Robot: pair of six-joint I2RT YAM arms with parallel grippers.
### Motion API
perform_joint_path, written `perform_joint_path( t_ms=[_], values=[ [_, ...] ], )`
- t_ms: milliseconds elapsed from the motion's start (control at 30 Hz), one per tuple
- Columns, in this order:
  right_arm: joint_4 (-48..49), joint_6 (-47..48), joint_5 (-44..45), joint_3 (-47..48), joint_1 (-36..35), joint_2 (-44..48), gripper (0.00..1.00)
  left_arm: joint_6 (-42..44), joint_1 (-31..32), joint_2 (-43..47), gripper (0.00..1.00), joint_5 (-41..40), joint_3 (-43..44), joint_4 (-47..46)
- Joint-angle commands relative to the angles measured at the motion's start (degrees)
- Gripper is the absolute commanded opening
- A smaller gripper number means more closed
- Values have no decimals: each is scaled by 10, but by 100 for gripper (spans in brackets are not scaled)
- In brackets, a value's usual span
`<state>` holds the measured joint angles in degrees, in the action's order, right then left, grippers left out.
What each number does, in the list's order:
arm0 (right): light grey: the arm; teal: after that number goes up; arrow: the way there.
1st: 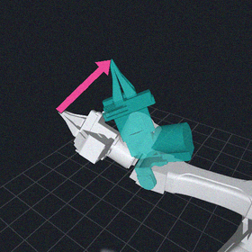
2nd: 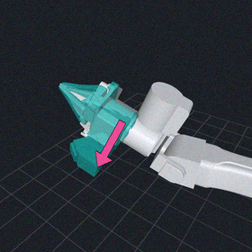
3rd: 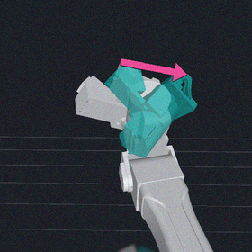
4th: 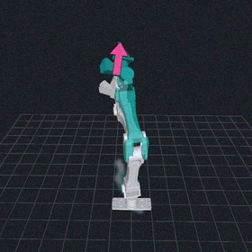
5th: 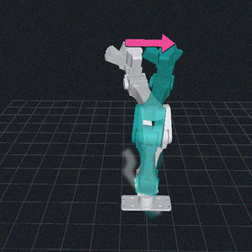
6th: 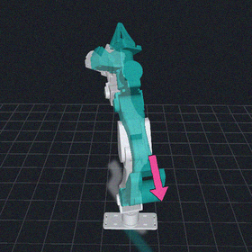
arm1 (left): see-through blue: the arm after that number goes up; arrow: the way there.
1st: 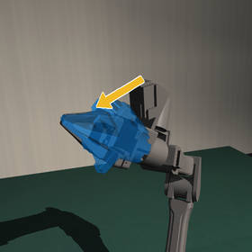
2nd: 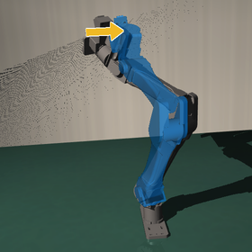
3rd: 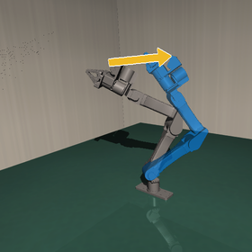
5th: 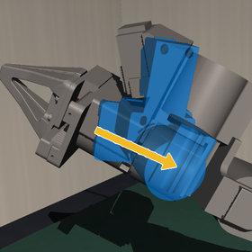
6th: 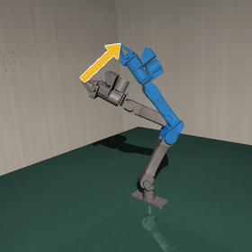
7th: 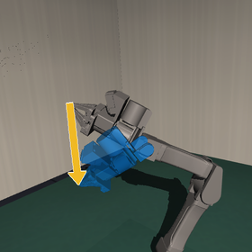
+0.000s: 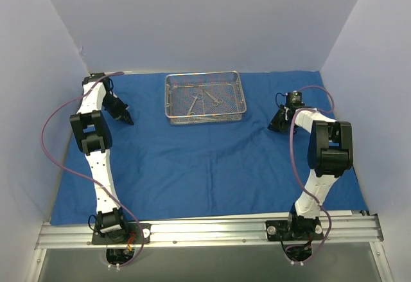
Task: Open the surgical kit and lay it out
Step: Smooth out the surgical kit at the center of the board.
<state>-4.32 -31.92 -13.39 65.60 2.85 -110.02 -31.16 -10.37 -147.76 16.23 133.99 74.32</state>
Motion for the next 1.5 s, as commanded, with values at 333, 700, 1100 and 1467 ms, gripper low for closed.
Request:
perform_joint_path(
  t_ms=[333, 700, 1100, 1467],
  values=[
    [-194, 8, 46, -74, -13, -42, 0, 36, -27, -91, 2, -23, 115, 2],
    [-199, 12, 47, -141, -17, 10, 0, 30, -17, -127, 2, 13, 155, -15],
    [-233, 54, 84, -2, -7, -66, 0, 23, -46, -31, 2, -4, -46, -83],
    [-241, 100, 108, 57, 12, -86, 7, 30, -53, 48, 12, -23, -121, -138]
  ],
)
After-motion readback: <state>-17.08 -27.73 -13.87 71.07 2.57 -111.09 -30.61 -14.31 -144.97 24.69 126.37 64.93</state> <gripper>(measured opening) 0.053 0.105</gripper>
